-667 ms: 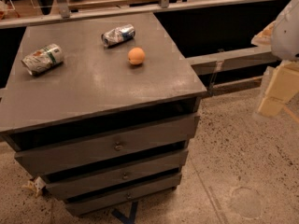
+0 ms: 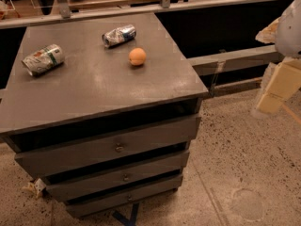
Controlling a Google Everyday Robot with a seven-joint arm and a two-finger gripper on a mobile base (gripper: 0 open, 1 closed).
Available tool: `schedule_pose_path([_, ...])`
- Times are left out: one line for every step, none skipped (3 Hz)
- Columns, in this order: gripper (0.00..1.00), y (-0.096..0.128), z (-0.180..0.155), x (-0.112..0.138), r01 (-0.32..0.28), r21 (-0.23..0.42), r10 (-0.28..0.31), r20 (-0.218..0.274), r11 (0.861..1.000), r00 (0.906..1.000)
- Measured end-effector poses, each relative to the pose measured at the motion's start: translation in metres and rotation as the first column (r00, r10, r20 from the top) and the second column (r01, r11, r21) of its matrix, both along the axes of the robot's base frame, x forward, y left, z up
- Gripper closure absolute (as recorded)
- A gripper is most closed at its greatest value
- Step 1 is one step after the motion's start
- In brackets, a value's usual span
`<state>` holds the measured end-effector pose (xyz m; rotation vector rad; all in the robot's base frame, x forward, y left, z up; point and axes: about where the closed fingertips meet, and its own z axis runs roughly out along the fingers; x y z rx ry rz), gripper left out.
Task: Pick orange
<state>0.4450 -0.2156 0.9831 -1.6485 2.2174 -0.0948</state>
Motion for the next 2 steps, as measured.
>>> schedule_pose_path([0.00, -0.003, -0.003, 0.009, 0.061, 0.120, -0.068, 0.054, 0.991, 0.9962])
schedule_pose_path([0.00, 0.007, -0.005, 0.041, 0.070, 0.315, -0.118, 0.135, 0.946, 0.9838])
